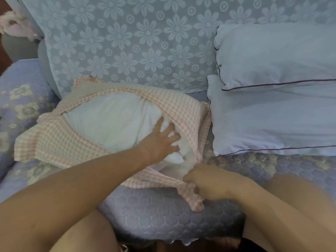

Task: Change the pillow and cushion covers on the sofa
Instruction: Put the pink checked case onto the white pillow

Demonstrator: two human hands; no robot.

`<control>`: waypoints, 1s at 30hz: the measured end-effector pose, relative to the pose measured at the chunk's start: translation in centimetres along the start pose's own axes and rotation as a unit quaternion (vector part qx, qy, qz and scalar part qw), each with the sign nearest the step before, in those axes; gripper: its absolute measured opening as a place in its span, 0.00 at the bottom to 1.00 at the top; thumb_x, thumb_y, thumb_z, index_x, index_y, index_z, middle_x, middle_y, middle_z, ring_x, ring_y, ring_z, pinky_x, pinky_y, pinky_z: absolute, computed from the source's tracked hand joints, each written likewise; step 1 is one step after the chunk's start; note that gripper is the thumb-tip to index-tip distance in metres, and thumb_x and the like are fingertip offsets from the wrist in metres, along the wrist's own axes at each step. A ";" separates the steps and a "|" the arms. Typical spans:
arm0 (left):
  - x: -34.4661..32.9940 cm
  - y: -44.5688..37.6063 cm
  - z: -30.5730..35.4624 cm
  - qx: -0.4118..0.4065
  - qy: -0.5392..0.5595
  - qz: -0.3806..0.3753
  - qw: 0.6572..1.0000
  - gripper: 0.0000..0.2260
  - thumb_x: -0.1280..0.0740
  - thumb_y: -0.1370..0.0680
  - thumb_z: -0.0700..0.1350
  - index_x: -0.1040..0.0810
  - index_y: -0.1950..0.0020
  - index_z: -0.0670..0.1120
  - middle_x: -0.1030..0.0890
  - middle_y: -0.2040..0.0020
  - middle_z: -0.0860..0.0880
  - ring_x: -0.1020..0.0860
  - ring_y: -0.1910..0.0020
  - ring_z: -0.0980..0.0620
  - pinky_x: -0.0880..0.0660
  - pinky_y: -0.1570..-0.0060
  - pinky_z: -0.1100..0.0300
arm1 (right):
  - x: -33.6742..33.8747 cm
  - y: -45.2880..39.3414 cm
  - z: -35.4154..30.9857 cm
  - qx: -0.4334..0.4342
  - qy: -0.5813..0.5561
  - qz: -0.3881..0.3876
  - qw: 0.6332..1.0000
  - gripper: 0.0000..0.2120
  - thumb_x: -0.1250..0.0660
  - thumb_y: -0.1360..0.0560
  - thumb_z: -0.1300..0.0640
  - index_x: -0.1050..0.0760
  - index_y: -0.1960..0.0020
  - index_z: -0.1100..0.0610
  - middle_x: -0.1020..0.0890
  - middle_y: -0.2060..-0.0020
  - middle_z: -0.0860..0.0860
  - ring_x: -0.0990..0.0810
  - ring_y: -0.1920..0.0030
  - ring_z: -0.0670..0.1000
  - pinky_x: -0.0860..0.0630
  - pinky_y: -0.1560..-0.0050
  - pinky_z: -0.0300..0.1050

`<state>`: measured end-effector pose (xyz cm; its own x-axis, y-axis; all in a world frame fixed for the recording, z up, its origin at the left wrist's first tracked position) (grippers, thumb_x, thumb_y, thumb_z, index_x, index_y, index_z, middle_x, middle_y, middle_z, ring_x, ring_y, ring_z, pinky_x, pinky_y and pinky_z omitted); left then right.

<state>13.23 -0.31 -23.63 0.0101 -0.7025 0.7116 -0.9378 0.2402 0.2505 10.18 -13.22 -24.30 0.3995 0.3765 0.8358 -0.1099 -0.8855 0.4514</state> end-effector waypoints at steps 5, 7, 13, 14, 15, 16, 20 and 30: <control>0.3 0.1 -5.9 0.143 0.042 -0.038 0.988 0.21 0.33 0.21 0.51 0.25 0.28 0.53 0.36 0.22 0.41 0.44 0.22 0.31 0.46 0.31 0.22 | 1.5 1.0 -0.5 0.045 0.057 0.108 0.991 0.03 0.38 0.21 0.54 0.28 0.53 0.48 0.24 0.55 0.50 0.29 0.48 0.53 0.26 0.50 0.55; 2.7 0.2 0.3 0.026 0.109 0.037 0.993 0.18 0.29 0.25 0.49 0.20 0.34 0.54 0.28 0.26 0.42 0.36 0.25 0.30 0.42 0.34 0.22 | 1.3 0.5 1.0 0.016 0.043 0.066 0.997 0.07 0.40 0.19 0.56 0.26 0.44 0.53 0.23 0.50 0.52 0.28 0.45 0.55 0.26 0.47 0.55; 5.6 3.6 2.9 0.002 0.332 0.163 0.929 0.14 0.35 0.19 0.54 0.23 0.37 0.48 0.34 0.22 0.47 0.45 0.19 0.46 0.50 0.22 0.43 | 3.1 -0.2 1.5 0.040 -0.074 0.069 0.994 0.20 0.40 0.25 0.70 0.20 0.42 0.51 0.23 0.60 0.46 0.24 0.58 0.51 0.26 0.59 0.48; 6.0 4.0 2.2 0.006 0.377 0.186 0.907 0.11 0.33 0.20 0.54 0.21 0.47 0.47 0.27 0.27 0.45 0.36 0.23 0.45 0.44 0.24 0.44 | 3.1 -0.1 1.2 0.050 -0.073 0.070 0.994 0.13 0.37 0.24 0.66 0.20 0.49 0.51 0.23 0.61 0.46 0.24 0.59 0.50 0.26 0.58 0.48; 6.0 4.1 1.5 0.020 0.405 0.200 0.892 0.10 0.31 0.22 0.54 0.21 0.54 0.47 0.22 0.34 0.45 0.28 0.29 0.44 0.36 0.29 0.44 | 3.4 0.0 0.6 0.068 -0.082 0.080 0.991 0.09 0.36 0.22 0.63 0.22 0.56 0.50 0.22 0.63 0.46 0.24 0.60 0.49 0.26 0.57 0.49; 6.0 3.9 0.6 0.039 0.441 0.209 0.872 0.10 0.29 0.24 0.53 0.20 0.57 0.46 0.19 0.41 0.46 0.23 0.37 0.45 0.30 0.36 0.45 | 4.0 0.3 0.0 0.083 -0.099 0.091 0.987 0.11 0.34 0.22 0.60 0.25 0.61 0.50 0.22 0.65 0.45 0.24 0.61 0.46 0.26 0.57 0.47; 5.2 1.8 0.9 0.099 0.586 0.095 0.799 0.10 0.33 0.20 0.47 0.15 0.47 0.43 0.17 0.46 0.47 0.19 0.47 0.48 0.25 0.44 0.49 | 7.5 0.1 1.0 0.074 -0.238 0.152 0.956 0.11 0.34 0.21 0.62 0.18 0.52 0.48 0.19 0.60 0.35 0.21 0.55 0.37 0.28 0.52 0.32; 4.6 5.0 -1.5 0.149 0.803 -0.180 0.548 0.24 0.43 0.20 0.65 0.19 0.43 0.49 0.17 0.46 0.54 0.20 0.50 0.60 0.26 0.48 0.66 | 8.6 -3.0 4.3 0.014 -0.285 0.212 0.935 0.03 0.31 0.21 0.55 0.20 0.52 0.54 0.20 0.61 0.44 0.25 0.62 0.37 0.30 0.56 0.37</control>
<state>9.06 -1.34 -18.13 0.2809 0.8850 0.3714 -0.7870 -0.0091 0.6169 17.88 -8.52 -19.75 0.7464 -0.2086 0.6320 -0.3476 -0.9320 0.1029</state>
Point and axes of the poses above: each hand's wrist, its own y-axis away from the middle knuckle, its own x-axis out of the back of the hand, z = x × y, the point moved 10 cm from there along -y, towards the middle knuckle
